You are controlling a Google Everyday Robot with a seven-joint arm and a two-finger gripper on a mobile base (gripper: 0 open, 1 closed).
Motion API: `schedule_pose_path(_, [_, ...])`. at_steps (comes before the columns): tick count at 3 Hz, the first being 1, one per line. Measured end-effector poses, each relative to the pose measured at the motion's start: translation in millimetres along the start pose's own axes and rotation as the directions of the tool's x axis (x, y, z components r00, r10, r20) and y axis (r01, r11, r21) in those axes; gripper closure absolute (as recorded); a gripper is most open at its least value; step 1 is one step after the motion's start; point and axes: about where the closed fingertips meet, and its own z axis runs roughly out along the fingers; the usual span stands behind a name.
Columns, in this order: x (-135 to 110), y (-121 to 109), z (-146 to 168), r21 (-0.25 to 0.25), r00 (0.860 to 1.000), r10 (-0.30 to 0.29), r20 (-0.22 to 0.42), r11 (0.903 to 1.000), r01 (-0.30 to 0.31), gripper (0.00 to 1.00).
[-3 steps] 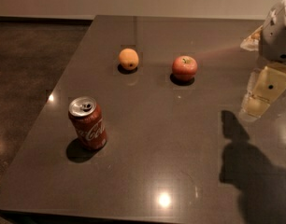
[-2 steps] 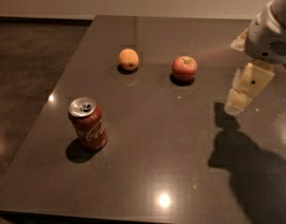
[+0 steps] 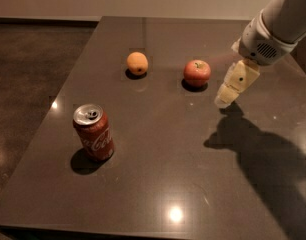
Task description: Pick apple
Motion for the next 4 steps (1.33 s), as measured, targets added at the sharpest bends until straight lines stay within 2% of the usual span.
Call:
schedule_pose_path(2, [-26, -35, 46, 0.019, 0.995, 0.064, 0.070, 0.9976, -0.066, 0.00])
schedule_pose_path(4, [-40, -62, 86, 0.025, 0.994, 0.093, 0.058, 0.9952, -0.095, 0.00])
